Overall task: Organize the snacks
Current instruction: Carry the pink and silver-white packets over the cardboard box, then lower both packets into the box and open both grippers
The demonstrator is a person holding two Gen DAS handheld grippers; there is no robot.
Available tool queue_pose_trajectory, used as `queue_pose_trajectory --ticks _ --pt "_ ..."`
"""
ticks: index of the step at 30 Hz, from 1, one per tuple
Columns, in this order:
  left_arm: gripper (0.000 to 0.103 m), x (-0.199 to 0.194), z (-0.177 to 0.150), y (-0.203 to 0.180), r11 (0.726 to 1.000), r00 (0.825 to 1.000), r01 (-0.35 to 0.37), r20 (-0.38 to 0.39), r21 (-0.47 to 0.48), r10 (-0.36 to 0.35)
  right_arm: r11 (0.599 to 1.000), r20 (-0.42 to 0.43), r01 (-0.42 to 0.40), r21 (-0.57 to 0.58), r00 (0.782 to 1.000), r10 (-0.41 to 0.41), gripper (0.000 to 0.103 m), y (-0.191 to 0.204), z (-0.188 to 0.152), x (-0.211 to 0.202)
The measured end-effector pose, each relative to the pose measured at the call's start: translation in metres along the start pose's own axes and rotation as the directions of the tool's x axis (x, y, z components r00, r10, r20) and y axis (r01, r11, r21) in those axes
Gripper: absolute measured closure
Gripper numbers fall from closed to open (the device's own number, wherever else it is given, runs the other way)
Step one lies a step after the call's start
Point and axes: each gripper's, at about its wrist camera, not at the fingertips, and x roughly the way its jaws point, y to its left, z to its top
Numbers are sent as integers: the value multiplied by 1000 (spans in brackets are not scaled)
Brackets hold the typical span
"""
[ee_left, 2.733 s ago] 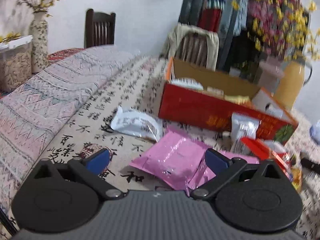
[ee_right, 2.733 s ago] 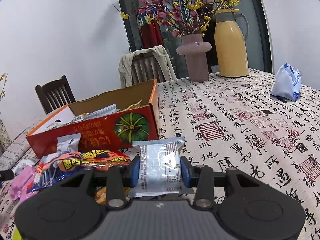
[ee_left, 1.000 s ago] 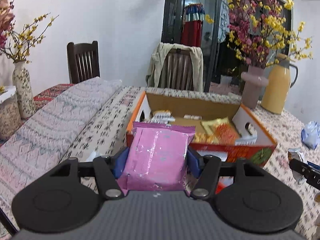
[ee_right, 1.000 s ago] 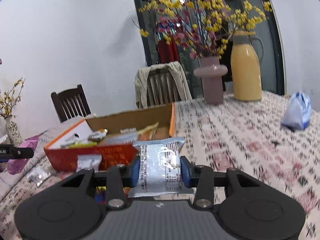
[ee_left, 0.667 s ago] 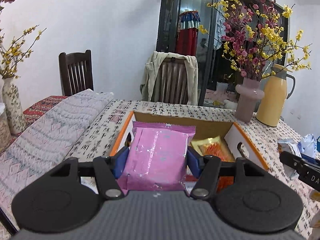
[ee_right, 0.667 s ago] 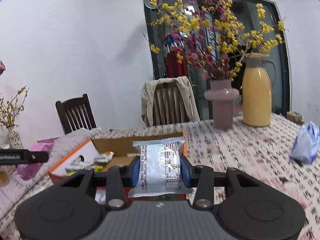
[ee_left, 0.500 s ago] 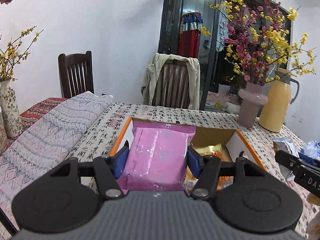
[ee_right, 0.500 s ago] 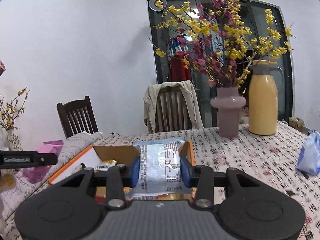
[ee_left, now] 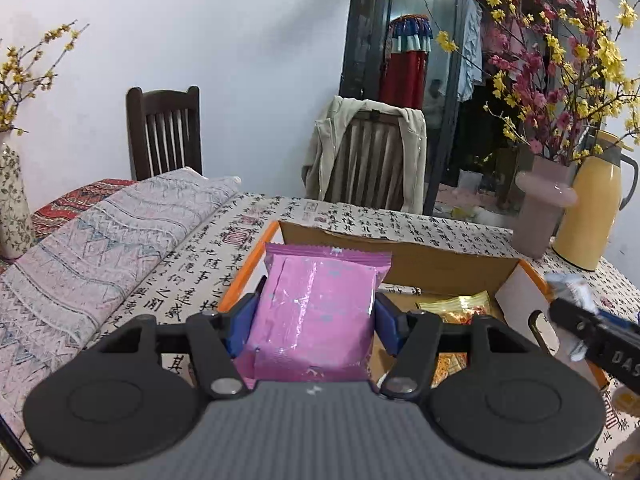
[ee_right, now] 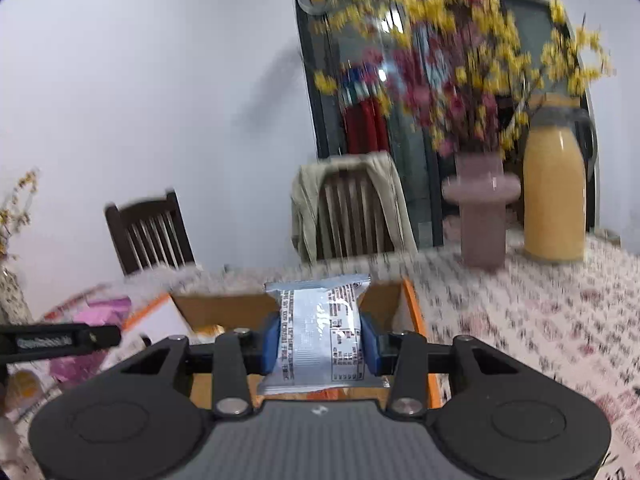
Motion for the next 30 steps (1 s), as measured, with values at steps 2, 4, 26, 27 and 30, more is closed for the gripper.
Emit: queue_pose_trajectory --ticks 2,4,26,27,30 --pt "41 1 -1 -1 1000 1000 4 -2 3 -4 1000 -11 -11 10 1000 11 63 -2 -1 1" --pt "41 2 -2 0 1000 1000 5 -4 1 -5 1000 -12 -13 6 1000 13 63 -1 -2 -1" --pt "0 -31 0 9 997 995 31 102 -70 -23 999 43 27 44 999 -28 0 -5 -5 -13" --pt "0 -35 1 9 997 993 34 111 -71 -26 999 48 25 43 998 -27 0 -5 -5 -14" --pt "0 -50 8 9 996 991 37 132 -76 -27 999 60 24 38 998 -26 0 -2 -2 -23"
